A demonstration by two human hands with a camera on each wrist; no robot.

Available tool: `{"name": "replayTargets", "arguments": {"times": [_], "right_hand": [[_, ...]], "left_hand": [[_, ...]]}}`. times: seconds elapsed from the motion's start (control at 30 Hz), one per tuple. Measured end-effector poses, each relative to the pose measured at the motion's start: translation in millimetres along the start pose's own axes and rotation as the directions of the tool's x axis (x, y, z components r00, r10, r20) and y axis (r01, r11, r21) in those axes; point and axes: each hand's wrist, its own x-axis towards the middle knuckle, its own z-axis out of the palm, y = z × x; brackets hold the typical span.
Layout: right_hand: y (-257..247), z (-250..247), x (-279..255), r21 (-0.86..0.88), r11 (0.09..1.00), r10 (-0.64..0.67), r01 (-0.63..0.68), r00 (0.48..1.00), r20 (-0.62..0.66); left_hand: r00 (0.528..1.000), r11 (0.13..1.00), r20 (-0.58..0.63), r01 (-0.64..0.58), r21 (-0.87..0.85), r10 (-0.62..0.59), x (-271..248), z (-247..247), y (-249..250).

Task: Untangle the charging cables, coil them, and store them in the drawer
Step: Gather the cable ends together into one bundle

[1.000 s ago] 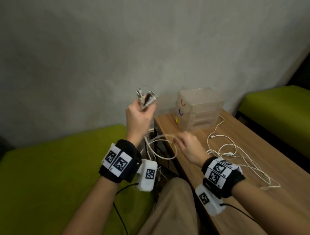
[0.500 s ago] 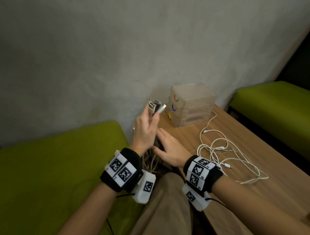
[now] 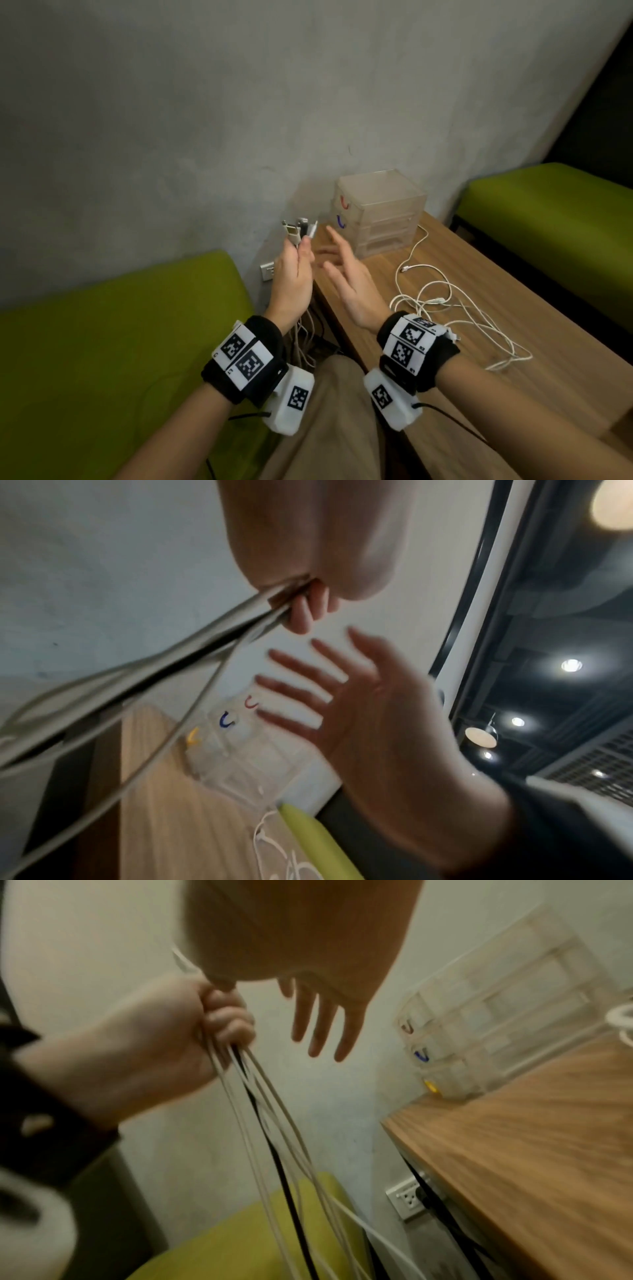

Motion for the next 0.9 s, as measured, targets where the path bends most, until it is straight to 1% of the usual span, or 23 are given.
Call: {"name": "replayTargets", "arguments": {"times": [0.03,0.07,0.1,0.13,0.23,0.3,0.33,0.37,0.4,0.43,0.47,0.5,0.53,0.57,0.6,0.63,0.67,0.73,0.8,0.83,0.9], "right_hand": [[-1.2,-7.1,2.6,0.016,0.999,-0.033,0.034,0.997,-0.071],[-2.9,-14.6,4.3,-0.005,0.998,-0.062,0.062,0.992,-0.113],[-5.0,-23.1,5.4,-0.053,0.996,-0.083,0.076,0.987,-0.135],[-5.4,-31.2,5.7,-0.111,0.991,-0.086,0.07,0.986,-0.14],[2.7,-56.3,1.4,-0.232,0.972,-0.05,0.023,0.993,-0.11],[11.2,-71.7,-3.1,-0.231,0.973,-0.029,0.007,0.995,-0.092],[15.9,-79.1,-5.8,-0.215,0.976,-0.015,-0.014,0.991,-0.132],[21.3,-87.2,-8.3,-0.203,0.977,0.019,-0.064,0.977,-0.214],[28.3,-96.6,-10.5,-0.201,0.968,0.079,-0.148,0.946,-0.314],[38.7,-107.6,-12.7,-0.223,0.937,0.163,-0.267,0.903,-0.396],[51.5,-119.2,-15.1,-0.291,0.864,0.261,-0.41,0.861,-0.437],[65.0,-129.7,-18.7,-0.402,0.735,0.374,-0.546,0.821,-0.432],[76.6,-137.4,-24.3,-0.513,0.583,0.491,-0.63,0.776,-0.397],[87.5,-141.5,-30.6,-0.595,0.466,0.577,-0.655,0.735,-0.356],[96.0,-143.0,-36.9,-0.65,0.402,0.631,-0.645,0.71,-0.314],[103.8,-142.7,-43.1,-0.682,0.375,0.661,-0.628,0.697,-0.278],[109.0,-142.4,-48.9,-0.697,0.372,0.669,-0.613,0.697,-0.256],[120.2,-141.2,-56.9,-0.698,0.409,0.658,-0.588,0.72,-0.221],[127.3,-137.8,-61.4,-0.718,0.442,0.652,-0.538,0.742,-0.154],[129.9,-135.7,-62.6,-0.746,0.429,0.651,-0.51,0.747,-0.137],[129.4,-133.1,-62.7,-0.811,0.36,0.643,-0.462,0.752,-0.142]], "left_hand": [[0.996,0.999,0.09,0.027,-0.017,-0.025,-3.0,6.3,-0.3],[0.982,0.999,0.186,0.047,-0.021,-0.042,-6.1,14.5,0.2],[0.964,0.998,0.261,0.062,-0.013,-0.057,-8.7,24.3,1.8],[0.95,0.997,0.304,0.081,-0.017,-0.073,-10.9,34.2,3.5],[0.936,0.985,0.328,0.158,-0.065,-0.129,-11.6,61.5,10.8],[0.944,0.981,0.296,0.176,-0.083,-0.144,-11.5,79.0,11.2],[0.951,0.981,0.273,0.174,-0.084,-0.145,-13.0,87.0,11.5],[0.956,0.983,0.253,0.171,-0.074,-0.147,-14.4,94.2,11.1],[0.959,0.984,0.243,0.163,-0.066,-0.143,-15.8,100.3,11.5],[0.961,0.987,0.242,0.15,-0.056,-0.133,-16.9,105.3,11.1],[0.96,0.989,0.255,0.138,-0.06,-0.118,-18.0,108.8,11.3],[0.956,0.988,0.272,0.135,-0.075,-0.11,-18.8,112.0,11.6],[0.951,0.985,0.289,0.144,-0.095,-0.111,-19.3,114.8,11.6],[0.947,0.981,0.3,0.158,-0.113,-0.118,-19.8,116.3,11.7],[0.944,0.977,0.307,0.168,-0.13,-0.121,-19.9,117.6,11.2],[0.94,0.975,0.319,0.17,-0.143,-0.117,-19.9,118.8,10.9],[0.936,0.974,0.335,0.169,-0.153,-0.11,-19.6,119.9,9.7],[0.928,0.976,0.36,0.158,-0.151,-0.094,-18.0,121.2,6.4],[0.924,0.978,0.369,0.161,-0.134,-0.102,-16.4,122.4,-0.4],[0.922,0.977,0.372,0.169,-0.13,-0.11,-16.0,123.3,-2.7],[0.919,0.975,0.377,0.178,-0.13,-0.117,-15.8,124.9,-4.9]]}}
